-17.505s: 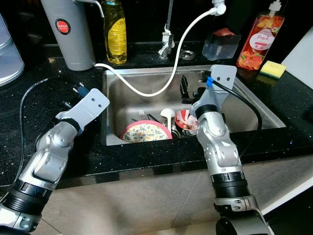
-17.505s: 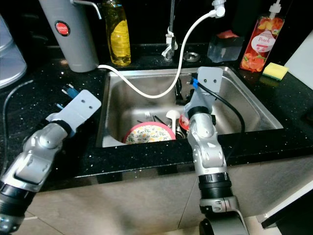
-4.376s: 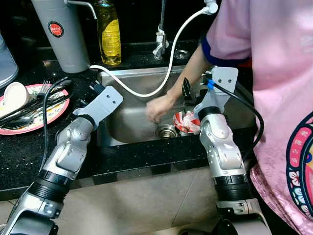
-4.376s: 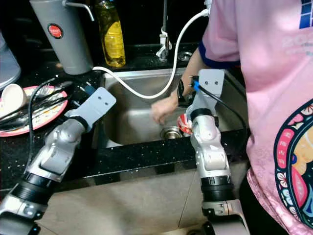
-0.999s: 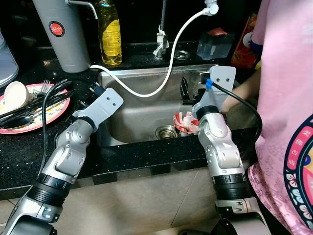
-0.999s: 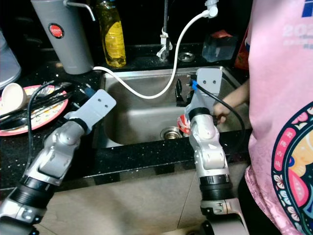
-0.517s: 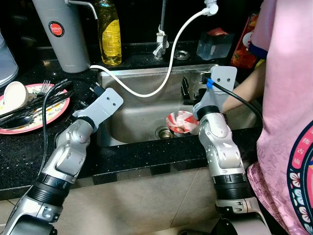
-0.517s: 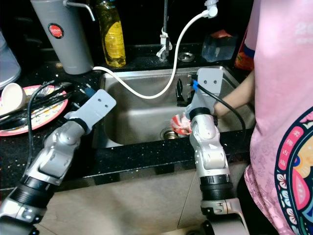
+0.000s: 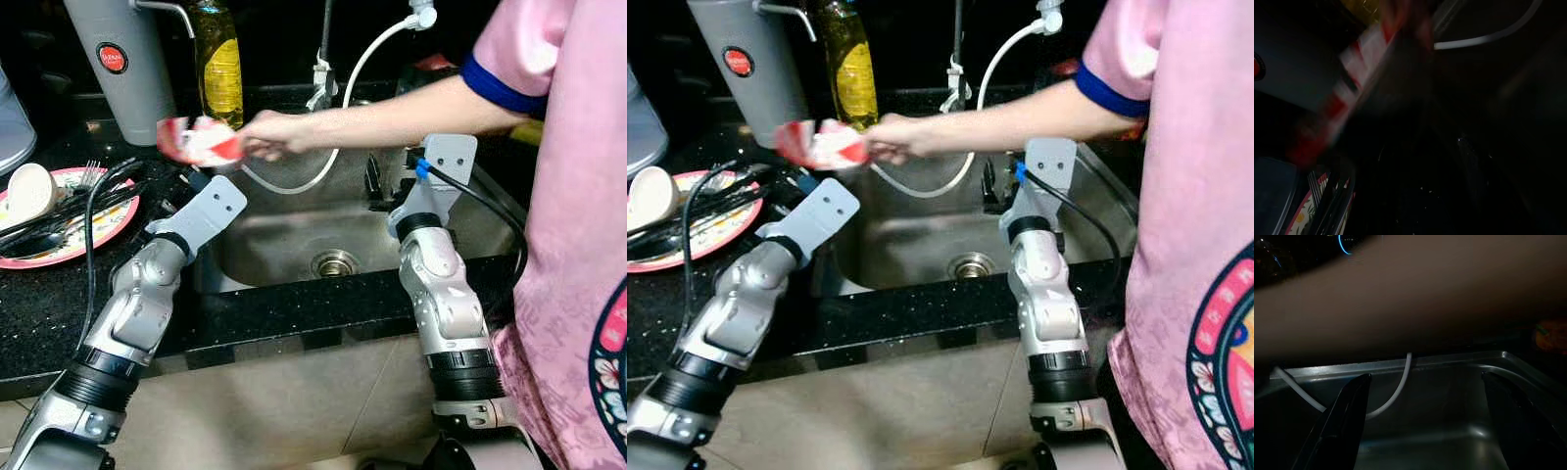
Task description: Kitchen organization
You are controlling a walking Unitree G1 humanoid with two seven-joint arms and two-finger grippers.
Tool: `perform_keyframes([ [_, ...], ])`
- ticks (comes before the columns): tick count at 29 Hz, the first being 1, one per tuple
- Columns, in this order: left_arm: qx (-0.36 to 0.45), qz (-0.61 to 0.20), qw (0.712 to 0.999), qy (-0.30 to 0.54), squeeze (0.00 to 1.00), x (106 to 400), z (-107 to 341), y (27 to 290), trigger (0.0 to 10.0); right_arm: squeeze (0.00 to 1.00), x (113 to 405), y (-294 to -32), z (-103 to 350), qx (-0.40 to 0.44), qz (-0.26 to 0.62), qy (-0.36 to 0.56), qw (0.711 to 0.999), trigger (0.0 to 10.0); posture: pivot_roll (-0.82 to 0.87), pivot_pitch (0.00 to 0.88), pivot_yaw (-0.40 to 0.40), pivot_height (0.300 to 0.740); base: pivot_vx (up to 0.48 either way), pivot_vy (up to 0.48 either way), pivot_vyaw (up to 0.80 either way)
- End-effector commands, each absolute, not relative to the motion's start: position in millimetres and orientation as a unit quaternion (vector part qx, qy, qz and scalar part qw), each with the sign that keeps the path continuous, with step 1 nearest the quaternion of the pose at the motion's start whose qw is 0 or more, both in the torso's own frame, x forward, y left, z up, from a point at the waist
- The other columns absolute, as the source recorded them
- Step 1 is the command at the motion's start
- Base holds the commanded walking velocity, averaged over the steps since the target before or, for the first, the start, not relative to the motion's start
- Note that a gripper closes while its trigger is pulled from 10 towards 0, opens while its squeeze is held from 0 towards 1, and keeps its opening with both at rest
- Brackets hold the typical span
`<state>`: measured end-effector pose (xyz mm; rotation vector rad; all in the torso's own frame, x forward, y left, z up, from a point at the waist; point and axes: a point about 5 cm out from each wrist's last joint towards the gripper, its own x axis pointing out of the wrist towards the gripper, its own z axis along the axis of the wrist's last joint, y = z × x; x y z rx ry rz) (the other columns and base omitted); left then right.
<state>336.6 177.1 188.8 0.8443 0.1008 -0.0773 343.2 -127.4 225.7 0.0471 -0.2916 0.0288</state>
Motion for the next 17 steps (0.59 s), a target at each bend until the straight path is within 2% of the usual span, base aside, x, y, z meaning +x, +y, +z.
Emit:
perform_keyframes([
  [1,0.41,-0.036,0.91,0.057,0.0,337.4,186.5,176.7,10.0,0.0,341.6,-131.2,224.0,0.023,0.007,-0.142,0.99,10.0,0.03,0.0,0.008,0.74,0.0,0.0,0.0],
  [17,0.411,-0.036,0.909,0.057,0.0,336.3,186.9,177.8,10.0,0.0,344.1,-125.0,225.7,0.027,0.015,-0.143,0.989,10.0,0.03,0.0,0.006,0.74,0.0,0.0,0.0],
])
